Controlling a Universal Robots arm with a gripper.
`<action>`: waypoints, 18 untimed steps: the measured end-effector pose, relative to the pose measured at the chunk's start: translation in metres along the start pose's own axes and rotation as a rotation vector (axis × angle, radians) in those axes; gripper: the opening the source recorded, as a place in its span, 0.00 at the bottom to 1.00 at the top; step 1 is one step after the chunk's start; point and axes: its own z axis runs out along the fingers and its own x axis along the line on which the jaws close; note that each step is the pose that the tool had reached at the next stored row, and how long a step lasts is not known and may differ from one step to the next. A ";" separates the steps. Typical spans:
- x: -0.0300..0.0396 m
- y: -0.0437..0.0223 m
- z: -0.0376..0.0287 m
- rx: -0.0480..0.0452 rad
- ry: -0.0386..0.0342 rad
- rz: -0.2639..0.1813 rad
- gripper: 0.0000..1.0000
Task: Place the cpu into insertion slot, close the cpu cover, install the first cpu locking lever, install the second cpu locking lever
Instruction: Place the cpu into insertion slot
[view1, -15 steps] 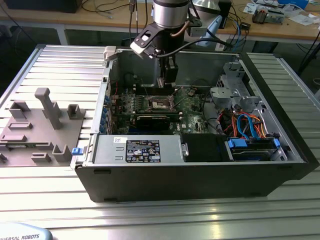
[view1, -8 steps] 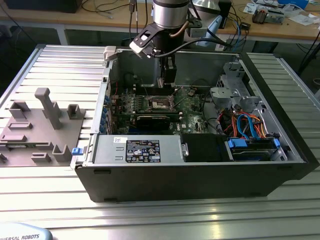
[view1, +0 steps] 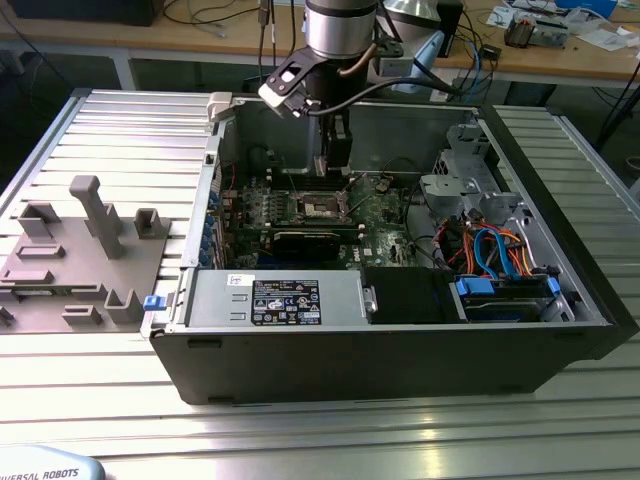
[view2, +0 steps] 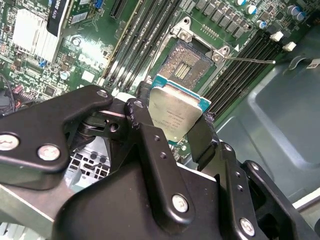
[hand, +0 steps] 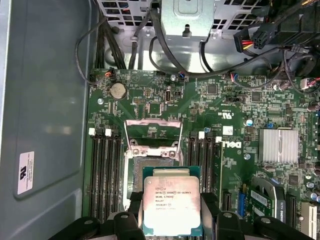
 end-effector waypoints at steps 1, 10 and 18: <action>0.0006 0.0000 0.0007 0.0000 -0.0001 0.000 0.54; 0.0039 -0.0004 0.0057 0.0001 -0.0002 0.002 0.54; 0.0043 -0.0016 0.0091 0.0001 -0.0003 0.002 0.54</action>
